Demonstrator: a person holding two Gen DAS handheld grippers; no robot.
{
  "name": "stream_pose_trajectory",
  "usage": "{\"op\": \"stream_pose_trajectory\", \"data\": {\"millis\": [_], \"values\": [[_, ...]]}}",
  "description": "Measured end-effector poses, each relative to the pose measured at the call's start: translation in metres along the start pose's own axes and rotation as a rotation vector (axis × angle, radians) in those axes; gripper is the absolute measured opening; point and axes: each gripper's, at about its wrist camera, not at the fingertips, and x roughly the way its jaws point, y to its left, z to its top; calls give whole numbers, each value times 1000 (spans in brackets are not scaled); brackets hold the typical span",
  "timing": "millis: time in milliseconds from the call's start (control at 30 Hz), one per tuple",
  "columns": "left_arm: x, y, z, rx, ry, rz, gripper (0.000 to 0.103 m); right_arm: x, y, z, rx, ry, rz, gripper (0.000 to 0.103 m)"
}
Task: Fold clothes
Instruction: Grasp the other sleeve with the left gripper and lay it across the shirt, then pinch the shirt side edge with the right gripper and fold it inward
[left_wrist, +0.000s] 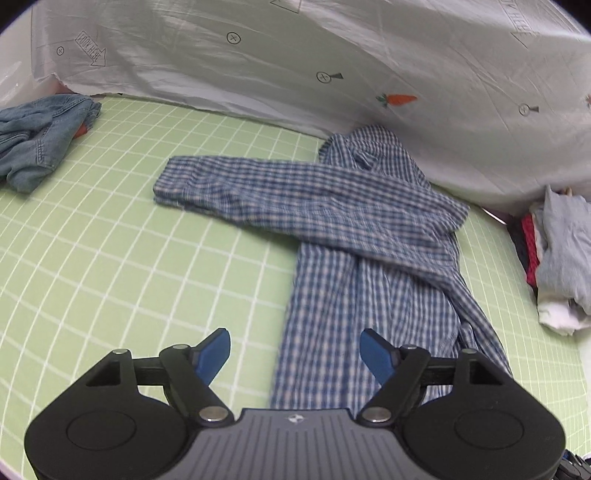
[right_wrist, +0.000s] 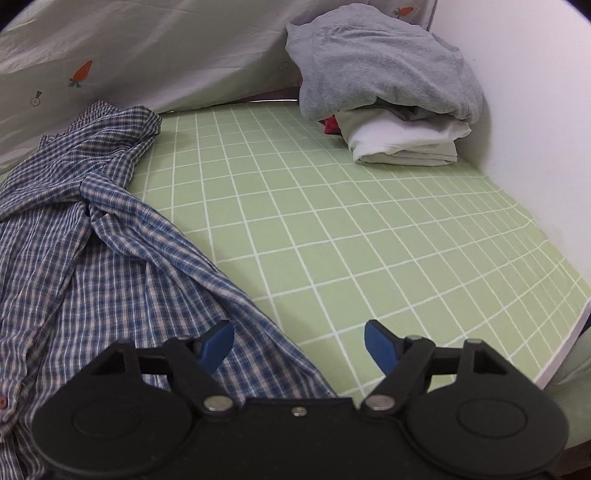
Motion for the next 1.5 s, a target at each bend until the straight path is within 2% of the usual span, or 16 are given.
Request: {"op": "stream_pose_trajectory", "data": {"millis": [33,100,167,300,333,400,433,467,500,533,700,900,1167,1333,1500], "values": [[-4,-4,-6,1,-1,2,78,0,-4,-2,-10,6,20,73],[-12,-12,-18,3,-3,6,78,0,-12,-6,-23,21,63,60],[-21,-19,-30,3,-7,12,78,2,-20,-9,-32,38,105,54],[-35,-24,-54,-9,-11,43,78,6,-31,-16,-53,67,158,50],[-39,-26,-60,-12,-12,51,78,7,-33,-18,-55,74,173,45],[-44,-24,-70,-28,-7,62,78,7,-37,-21,-57,83,203,29],[-46,-23,-75,-36,-4,66,78,7,-39,-22,-58,84,218,25],[-48,-22,-80,-44,-1,71,78,6,-39,-23,-65,85,236,13],[-49,-19,-83,-51,2,74,78,5,-39,-24,-72,86,253,5],[-50,-17,-85,-59,5,78,78,2,-38,-24,-76,81,257,1],[-58,1,-88,-55,5,76,78,-15,-31,-25,-58,55,286,1],[-62,36,-67,-26,5,54,78,-45,0,-27,-31,5,278,1],[-56,82,-47,24,24,-2,78,-91,84,-39,-72,-66,342,1],[-55,105,-38,55,31,-20,78,-103,141,-48,-130,-48,400,1],[-51,123,-40,81,65,-19,78,-86,173,-66,-109,22,409,2]]}}
